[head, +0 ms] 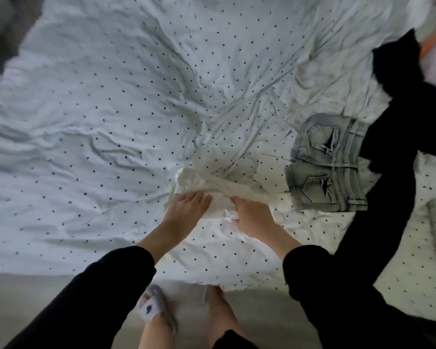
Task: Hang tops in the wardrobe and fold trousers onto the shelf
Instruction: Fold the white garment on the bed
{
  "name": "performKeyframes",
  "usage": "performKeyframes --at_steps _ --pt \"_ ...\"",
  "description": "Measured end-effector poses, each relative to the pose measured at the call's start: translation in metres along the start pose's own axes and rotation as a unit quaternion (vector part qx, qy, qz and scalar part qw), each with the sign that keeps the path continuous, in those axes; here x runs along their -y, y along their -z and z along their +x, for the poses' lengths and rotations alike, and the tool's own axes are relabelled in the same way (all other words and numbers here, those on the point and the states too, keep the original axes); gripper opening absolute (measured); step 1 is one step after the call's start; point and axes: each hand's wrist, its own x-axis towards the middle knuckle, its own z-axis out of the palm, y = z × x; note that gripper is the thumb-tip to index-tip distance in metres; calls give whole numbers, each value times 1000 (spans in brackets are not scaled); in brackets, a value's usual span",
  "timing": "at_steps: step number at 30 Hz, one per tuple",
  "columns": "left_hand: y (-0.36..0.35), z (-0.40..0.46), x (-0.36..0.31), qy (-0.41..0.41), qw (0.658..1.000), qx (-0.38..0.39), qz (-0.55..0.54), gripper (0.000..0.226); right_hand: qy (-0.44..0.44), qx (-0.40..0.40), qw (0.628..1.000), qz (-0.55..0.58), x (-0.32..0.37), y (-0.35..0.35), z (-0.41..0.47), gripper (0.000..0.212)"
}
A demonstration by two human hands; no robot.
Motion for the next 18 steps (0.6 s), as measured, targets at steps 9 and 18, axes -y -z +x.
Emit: performKeyframes --at_steps 9,18 --pt "178 -203 136 243 958 -112 104 81 206 -195 958 -49 276 126 15 69" --pt "287 -419 251 400 889 -114 190 102 350 -264 895 -86 553 178 10 49"
